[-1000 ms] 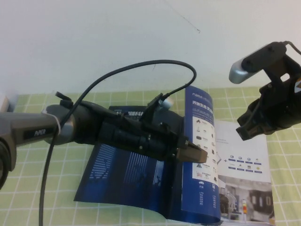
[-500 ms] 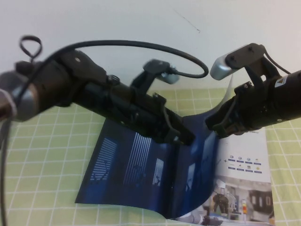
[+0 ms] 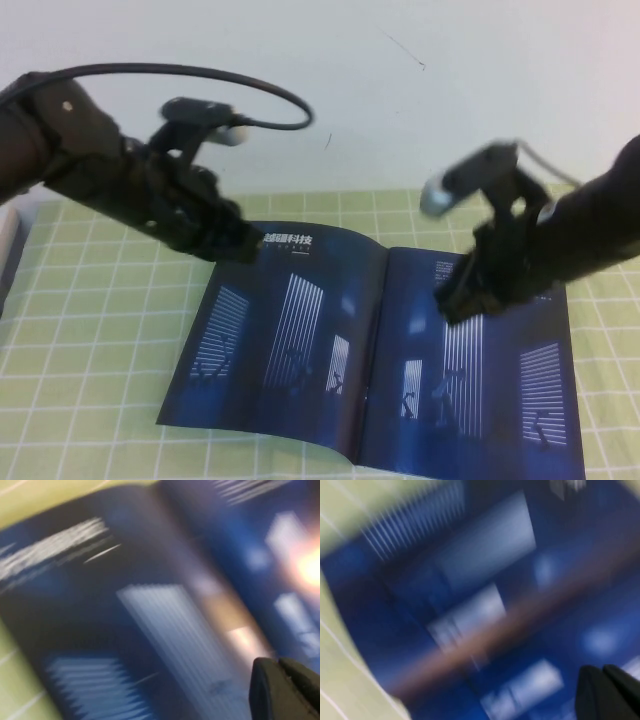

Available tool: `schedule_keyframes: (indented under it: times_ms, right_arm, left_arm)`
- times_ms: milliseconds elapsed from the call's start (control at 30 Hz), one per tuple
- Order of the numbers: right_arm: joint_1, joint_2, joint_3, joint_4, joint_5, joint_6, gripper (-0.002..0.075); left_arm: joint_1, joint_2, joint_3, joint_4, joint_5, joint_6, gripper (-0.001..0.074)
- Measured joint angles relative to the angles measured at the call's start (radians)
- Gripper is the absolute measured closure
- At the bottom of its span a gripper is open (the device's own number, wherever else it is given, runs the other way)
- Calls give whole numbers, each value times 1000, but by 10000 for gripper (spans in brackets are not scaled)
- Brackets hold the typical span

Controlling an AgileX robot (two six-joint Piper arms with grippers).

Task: Close book
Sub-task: 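Close the open booklet and leave it lying on the table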

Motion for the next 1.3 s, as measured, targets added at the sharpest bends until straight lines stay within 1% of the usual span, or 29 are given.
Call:
schedule_keyframes:
  times_ms: [100, 200, 300, 533, 933, 1033, 1133, 1300]
  right_arm:
    - [0, 97, 0, -190, 64, 140, 729]
    - [0, 165, 0, -293, 114, 223, 729]
    - [0, 188, 0, -332, 118, 247, 729]
    - [0, 246, 0, -439, 155, 340, 729]
    - [0, 273, 0, -458, 169, 356, 729]
    - [0, 273, 0, -458, 167, 357, 729]
    - [0, 273, 0, -456, 163, 357, 729]
    - [0, 273, 0, -426, 140, 357, 729]
  left_arm:
    - [56, 38, 0, 52, 2, -76, 737]
    - [96, 78, 0, 68, 5, -95, 737]
    - [110, 124, 0, 108, -32, -105, 737]
    - [110, 225, 0, 229, -69, -208, 737]
    - [110, 288, 0, 316, -80, -314, 737]
    - [100, 302, 0, 300, -71, -314, 737]
    - [79, 302, 0, 236, -49, -274, 737]
    - [56, 295, 0, 2, 35, -91, 737]
